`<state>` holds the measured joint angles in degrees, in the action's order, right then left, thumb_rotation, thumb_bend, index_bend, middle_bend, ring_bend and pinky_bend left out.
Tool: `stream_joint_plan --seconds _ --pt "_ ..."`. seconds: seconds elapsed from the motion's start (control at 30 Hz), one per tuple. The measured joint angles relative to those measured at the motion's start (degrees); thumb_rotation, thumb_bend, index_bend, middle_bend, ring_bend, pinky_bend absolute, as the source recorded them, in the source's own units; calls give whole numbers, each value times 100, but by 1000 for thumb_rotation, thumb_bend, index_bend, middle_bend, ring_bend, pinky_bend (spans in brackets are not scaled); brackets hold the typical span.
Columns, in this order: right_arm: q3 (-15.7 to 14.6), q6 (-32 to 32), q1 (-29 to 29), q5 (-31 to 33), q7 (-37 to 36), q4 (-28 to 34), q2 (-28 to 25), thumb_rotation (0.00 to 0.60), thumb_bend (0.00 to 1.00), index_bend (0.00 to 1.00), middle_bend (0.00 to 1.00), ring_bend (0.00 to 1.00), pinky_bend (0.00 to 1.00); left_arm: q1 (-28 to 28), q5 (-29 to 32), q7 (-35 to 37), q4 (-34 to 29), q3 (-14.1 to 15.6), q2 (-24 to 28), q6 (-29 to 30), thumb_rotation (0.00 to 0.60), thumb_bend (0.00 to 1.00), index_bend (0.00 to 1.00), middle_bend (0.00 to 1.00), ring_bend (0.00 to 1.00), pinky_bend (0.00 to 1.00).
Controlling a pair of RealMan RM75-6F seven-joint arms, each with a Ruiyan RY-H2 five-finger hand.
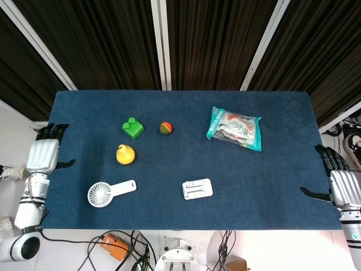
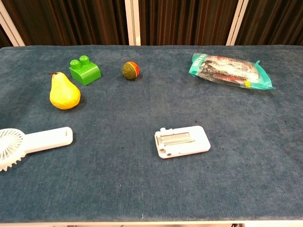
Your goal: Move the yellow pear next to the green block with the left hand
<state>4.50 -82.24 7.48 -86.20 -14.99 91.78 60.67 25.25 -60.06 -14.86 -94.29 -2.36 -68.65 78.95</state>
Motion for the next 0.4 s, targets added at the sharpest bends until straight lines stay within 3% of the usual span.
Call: stream_joint_plan --seconds 0.4 --pt "-20 41 86 -146 335 247 41 600 135 112 129 4 144 -1601 -1289 705 222 665 -59 1610 600 0 102 94 36 75"
